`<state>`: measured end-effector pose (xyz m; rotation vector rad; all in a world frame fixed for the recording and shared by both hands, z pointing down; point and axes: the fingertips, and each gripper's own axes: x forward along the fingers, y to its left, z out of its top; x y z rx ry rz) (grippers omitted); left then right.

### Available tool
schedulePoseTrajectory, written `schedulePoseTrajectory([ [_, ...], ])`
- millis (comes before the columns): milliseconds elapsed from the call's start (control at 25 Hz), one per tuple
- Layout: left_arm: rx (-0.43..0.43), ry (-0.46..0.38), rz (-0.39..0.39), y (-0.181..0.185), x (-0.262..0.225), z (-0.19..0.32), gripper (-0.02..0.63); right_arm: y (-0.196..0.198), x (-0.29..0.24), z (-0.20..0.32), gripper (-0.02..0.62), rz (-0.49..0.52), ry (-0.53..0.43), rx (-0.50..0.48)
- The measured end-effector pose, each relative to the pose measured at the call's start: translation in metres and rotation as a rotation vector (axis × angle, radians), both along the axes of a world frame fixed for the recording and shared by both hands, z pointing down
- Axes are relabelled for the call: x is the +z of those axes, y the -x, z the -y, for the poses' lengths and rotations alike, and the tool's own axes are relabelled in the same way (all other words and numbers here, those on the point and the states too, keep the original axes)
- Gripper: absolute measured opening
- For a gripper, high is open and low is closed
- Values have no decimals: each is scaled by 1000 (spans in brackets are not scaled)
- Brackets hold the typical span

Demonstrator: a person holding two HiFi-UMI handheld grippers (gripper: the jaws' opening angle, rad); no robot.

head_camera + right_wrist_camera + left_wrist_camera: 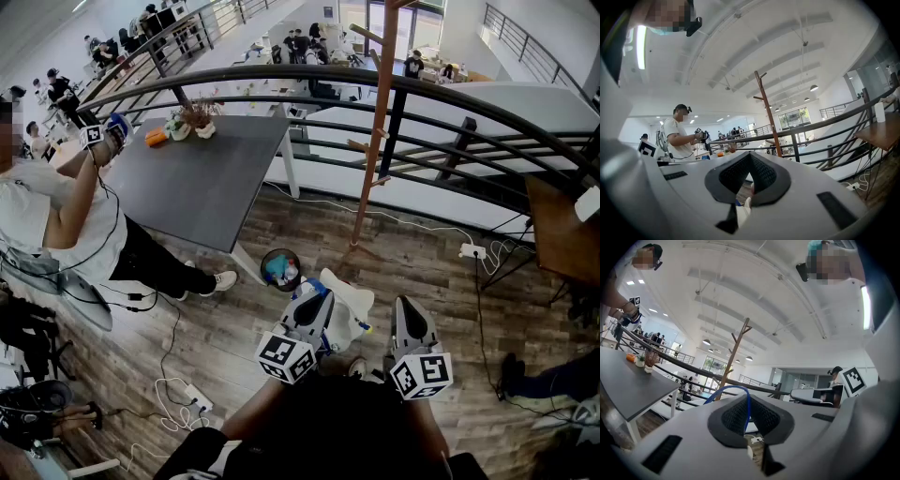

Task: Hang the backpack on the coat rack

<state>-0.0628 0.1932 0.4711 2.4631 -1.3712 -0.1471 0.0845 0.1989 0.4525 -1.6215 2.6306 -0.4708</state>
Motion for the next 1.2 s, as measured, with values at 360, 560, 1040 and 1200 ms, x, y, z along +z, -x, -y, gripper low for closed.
schedulePoseTrajectory([
  [360,-37,30,3,5,8,1,14,3,2,3,12,-7,2,-28],
  [560,-49,28,0,7,7,-3,14,5,2,0,12,-8,6,-39],
  [1040,-49,35,-18,14,9,-11,14,14,5,-4,12,11,12,-52],
  [1200,-41,34,-24,21,7,-11,14,20,5,-8,12,12,18,-34],
])
